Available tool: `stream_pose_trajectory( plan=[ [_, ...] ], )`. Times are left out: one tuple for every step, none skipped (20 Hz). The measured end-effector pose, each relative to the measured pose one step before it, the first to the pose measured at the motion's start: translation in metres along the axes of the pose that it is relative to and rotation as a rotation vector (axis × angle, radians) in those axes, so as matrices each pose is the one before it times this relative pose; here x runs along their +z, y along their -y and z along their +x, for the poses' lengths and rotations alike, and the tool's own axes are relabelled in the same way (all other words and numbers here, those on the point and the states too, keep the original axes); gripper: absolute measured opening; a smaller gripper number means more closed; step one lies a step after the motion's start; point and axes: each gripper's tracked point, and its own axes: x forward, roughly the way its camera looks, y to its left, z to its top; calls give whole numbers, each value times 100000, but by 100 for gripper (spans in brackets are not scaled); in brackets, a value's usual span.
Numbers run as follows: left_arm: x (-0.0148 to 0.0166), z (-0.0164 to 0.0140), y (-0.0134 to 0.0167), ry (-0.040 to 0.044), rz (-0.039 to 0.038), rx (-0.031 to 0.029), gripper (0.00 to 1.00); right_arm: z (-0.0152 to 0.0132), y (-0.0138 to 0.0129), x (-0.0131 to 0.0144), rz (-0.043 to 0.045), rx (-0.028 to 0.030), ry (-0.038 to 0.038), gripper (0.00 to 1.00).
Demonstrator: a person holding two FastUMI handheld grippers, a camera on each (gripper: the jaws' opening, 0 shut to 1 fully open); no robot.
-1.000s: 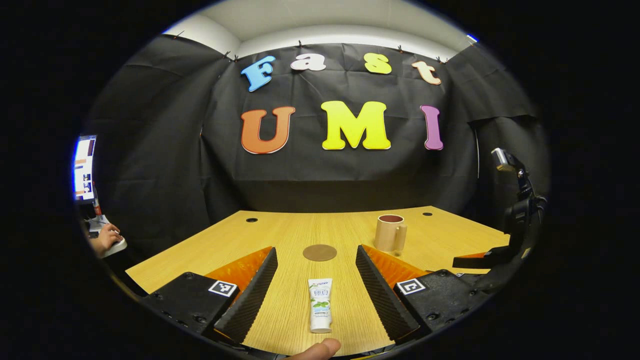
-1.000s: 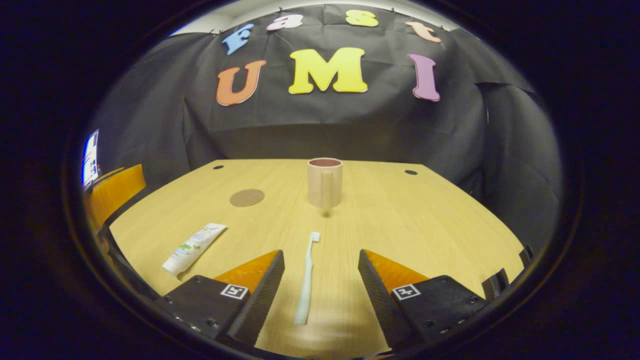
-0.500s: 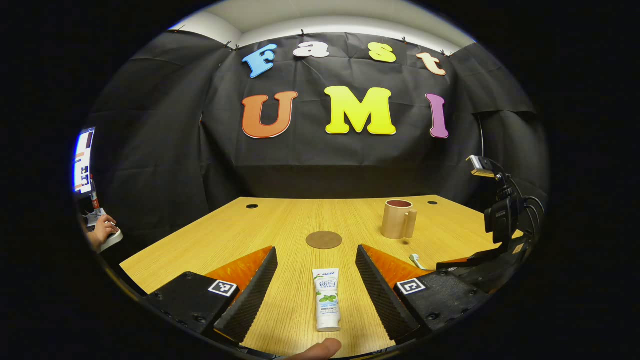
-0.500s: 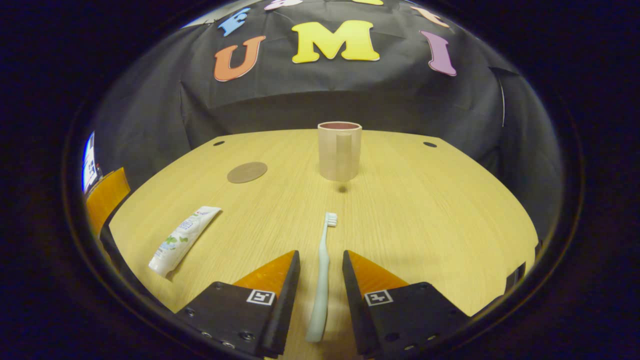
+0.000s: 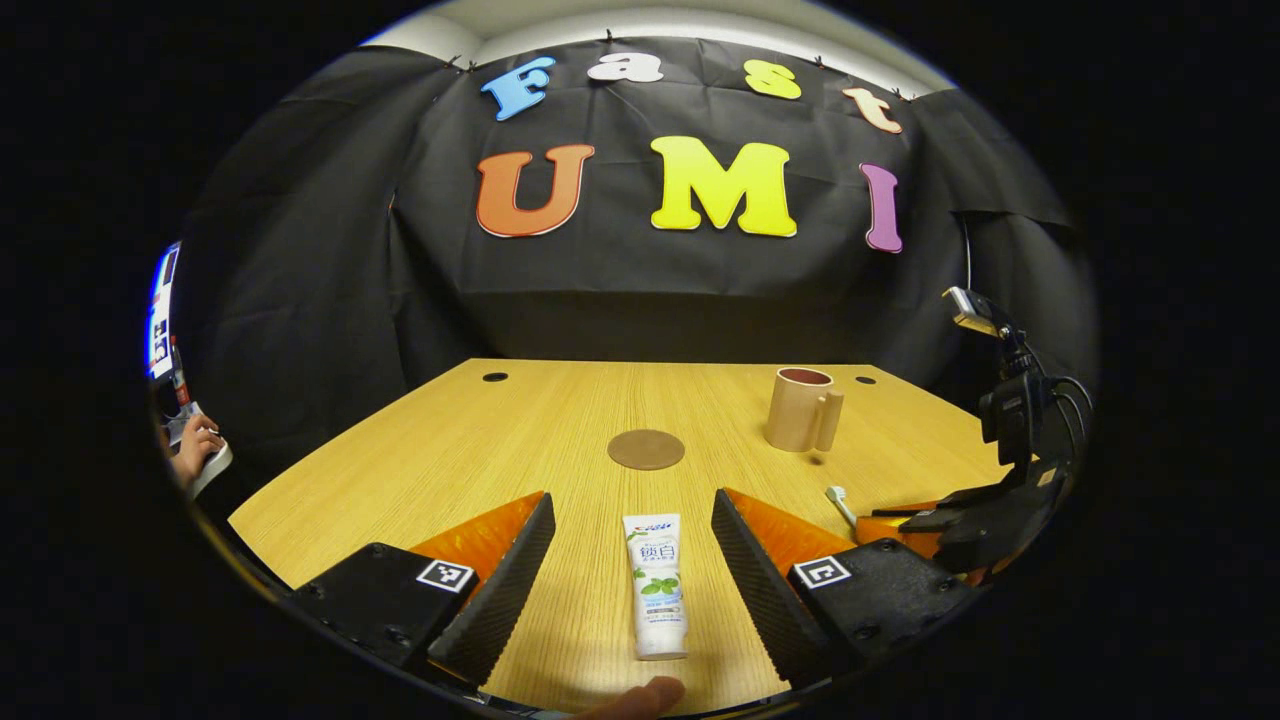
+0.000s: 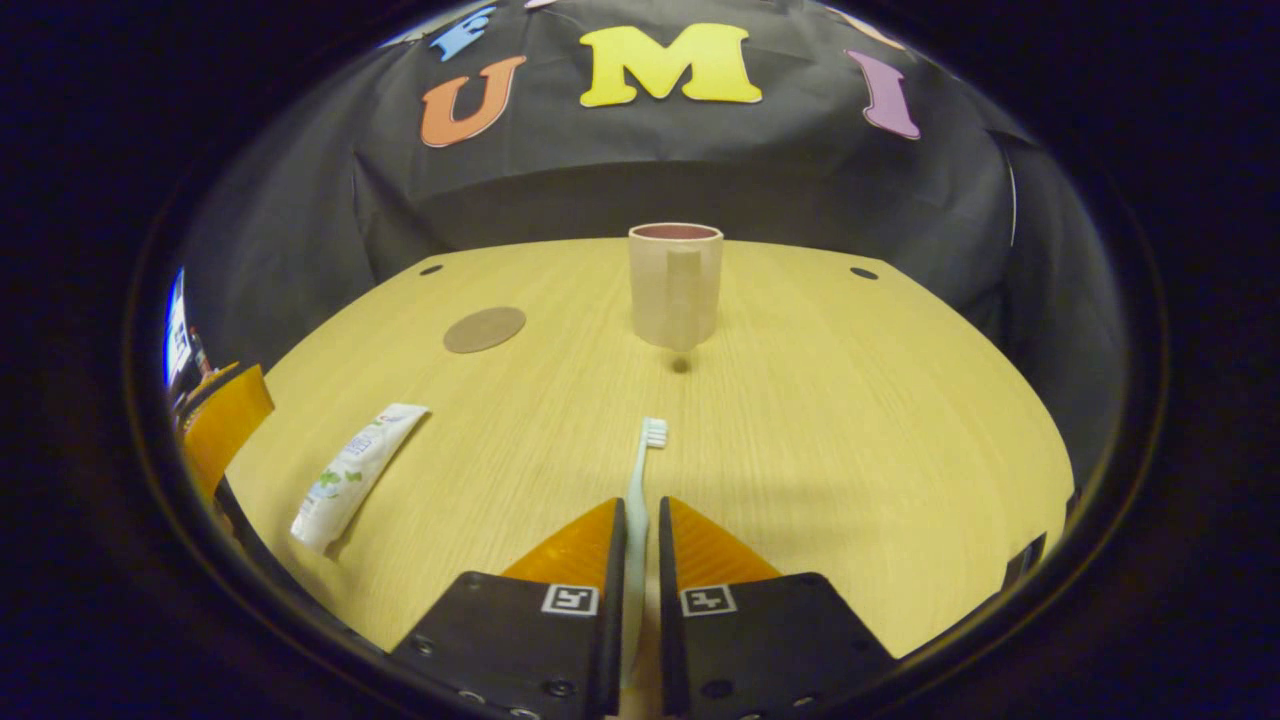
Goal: Put the toothbrush and toothpaste on the desktop into the cup, then pick up the cup and place it on the coaster on the desktop.
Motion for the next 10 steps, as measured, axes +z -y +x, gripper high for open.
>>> stream_pose_trajectory(
  plan=[
    [-28,8,-136,-387,62,403,100,42,50,-210,-1967,-2,-895,9],
    [-80,87,-102,-273,-70,47,100,-114,-46,65,-758,-37,77,9],
    [-90,41,193,-532,93,-192,100,101,-44,142,1673,516,-398,9],
    [-35,110,-8,-753,183,-45,100,-228,-3,-138,1069,343,231,5],
    [-135,-27,-46,-893,216,131,100,-17,62,-91,-1080,532,-121,5],
    [-139,23,47,-895,246,-160,100,-59,-48,235,2323,745,948,5],
    [-217,148,88,-1611,177,-302,100,34,81,23,-900,811,1219,5],
    [-432,158,-4,-2300,213,-287,100,-87,-90,-47,451,573,512,5],
    [-648,328,145,-3065,77,-419,100,-88,-88,25,-145,663,788,5],
    [-589,342,147,-3926,-54,-868,100,-194,30,-125,345,706,77,5]
  ],
)
